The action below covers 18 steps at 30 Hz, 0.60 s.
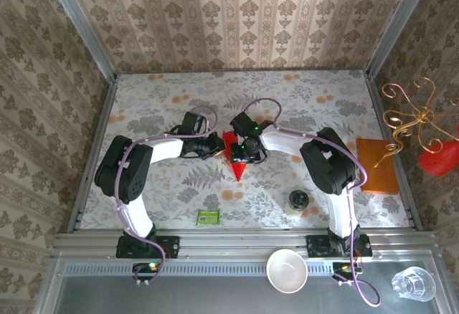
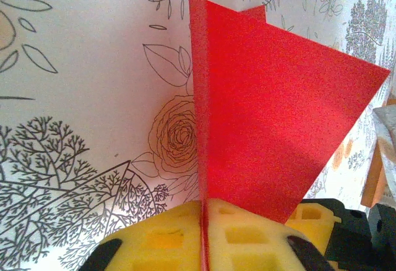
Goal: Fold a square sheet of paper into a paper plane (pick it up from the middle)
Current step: Move the paper plane to the top-center of the table.
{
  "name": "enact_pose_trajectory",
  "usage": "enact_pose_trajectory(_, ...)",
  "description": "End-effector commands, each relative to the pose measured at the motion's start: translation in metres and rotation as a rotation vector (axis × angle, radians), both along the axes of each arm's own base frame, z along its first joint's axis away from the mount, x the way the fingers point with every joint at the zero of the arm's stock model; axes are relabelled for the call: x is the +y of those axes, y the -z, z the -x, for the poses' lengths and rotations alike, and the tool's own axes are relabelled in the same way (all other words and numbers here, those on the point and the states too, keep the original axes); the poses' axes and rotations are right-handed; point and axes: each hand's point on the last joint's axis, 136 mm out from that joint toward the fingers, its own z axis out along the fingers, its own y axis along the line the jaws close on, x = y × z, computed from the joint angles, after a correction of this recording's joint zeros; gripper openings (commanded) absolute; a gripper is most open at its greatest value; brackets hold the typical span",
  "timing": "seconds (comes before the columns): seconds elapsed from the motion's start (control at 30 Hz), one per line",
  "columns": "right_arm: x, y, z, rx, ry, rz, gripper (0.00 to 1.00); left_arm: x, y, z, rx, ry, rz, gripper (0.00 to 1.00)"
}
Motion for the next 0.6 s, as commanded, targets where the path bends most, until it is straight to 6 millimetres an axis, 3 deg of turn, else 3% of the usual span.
enact_pose_trajectory(0.0, -0.005, 0.005, 0.0, 0.007, 0.002, 0.055, 0.25, 0.0, -0.013, 0.001, -0.022, 0.003, 0.013, 0.17)
enact_pose_trajectory(0.13, -0.013, 0.001, -0.001, 0.0, 0.021, 0.096, 0.18, 0.014, -0.018, -0.002, -0.044, -0.038, -0.017, 0.28)
enact_pose_trajectory(0.33, -0.029, -0.014, -0.014, -0.06, 0.034, 0.198, 0.09, 0.064, -0.028, -0.01, -0.087, -0.154, -0.119, 0.48)
enact_pose_trajectory(0.57, -0.048, -0.036, -0.053, -0.147, 0.046, 0.247, 0.04, 0.115, -0.04, -0.005, -0.124, -0.253, -0.243, 0.74)
